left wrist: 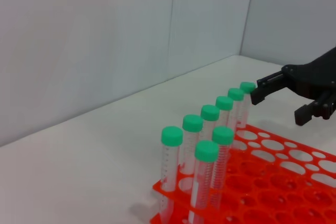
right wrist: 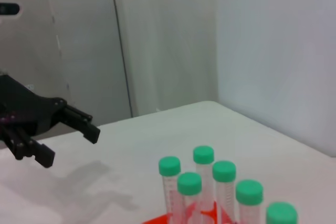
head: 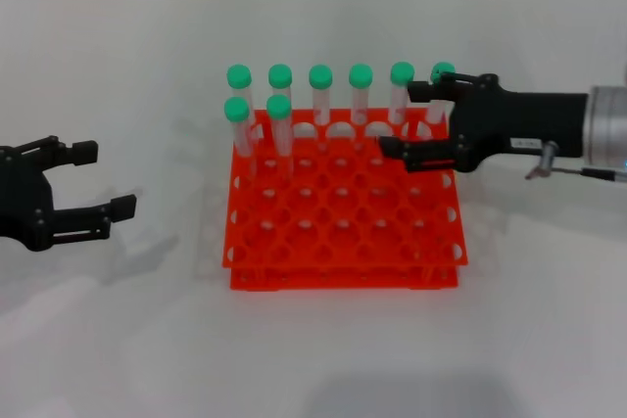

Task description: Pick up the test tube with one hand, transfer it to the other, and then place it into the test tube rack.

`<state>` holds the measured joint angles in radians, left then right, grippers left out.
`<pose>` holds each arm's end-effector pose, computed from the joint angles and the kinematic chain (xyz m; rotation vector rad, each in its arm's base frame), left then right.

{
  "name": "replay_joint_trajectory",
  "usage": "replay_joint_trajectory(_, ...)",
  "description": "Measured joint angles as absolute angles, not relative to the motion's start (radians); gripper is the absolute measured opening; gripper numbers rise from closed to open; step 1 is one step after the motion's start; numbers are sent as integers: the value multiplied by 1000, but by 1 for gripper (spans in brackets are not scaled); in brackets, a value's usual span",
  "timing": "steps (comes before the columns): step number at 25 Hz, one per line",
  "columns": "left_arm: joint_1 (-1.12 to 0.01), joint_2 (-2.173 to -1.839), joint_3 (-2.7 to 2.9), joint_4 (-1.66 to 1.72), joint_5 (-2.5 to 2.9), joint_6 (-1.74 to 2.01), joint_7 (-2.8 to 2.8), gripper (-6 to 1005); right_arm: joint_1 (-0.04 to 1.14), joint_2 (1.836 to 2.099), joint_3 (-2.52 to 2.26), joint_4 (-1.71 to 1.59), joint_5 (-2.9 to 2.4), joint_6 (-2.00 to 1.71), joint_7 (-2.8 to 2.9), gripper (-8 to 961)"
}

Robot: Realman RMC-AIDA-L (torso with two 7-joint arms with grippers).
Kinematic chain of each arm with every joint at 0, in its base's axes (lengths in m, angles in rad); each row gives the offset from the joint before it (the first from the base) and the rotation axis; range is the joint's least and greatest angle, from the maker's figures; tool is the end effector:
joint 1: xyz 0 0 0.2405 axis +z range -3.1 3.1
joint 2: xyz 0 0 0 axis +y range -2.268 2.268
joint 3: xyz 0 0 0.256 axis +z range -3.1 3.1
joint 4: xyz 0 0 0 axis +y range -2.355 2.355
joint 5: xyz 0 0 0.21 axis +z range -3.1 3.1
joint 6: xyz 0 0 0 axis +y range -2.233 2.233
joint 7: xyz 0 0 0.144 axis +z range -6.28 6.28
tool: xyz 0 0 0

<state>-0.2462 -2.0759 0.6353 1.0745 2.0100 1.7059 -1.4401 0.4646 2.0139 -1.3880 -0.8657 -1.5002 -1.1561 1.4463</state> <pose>-0.3106 0.2701 0.0775 -2.5849 -0.5870 -0.4935 0.2031 0.3597 -0.0230 -2.7040 0.3716 0.6287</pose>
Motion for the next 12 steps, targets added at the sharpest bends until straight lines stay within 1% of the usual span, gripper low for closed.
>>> replay_joint_trajectory(5, -258, -2075, 635, 1046, 2009, 1704, -1409, 893, 398, 2014, -1360, -855, -1438, -1194, 1379, 862)
replay_joint_trajectory(8, -261, -2075, 635, 1044, 2009, 1703, -1404, 893, 388, 2012, -1333, -831, -1425, -1235, 1360, 880)
replay_joint_trajectory(12, -261, -2075, 635, 1043, 2009, 1703, -1391, 893, 383, 2012, -1287, -783, -1422, -1290, 1322, 878)
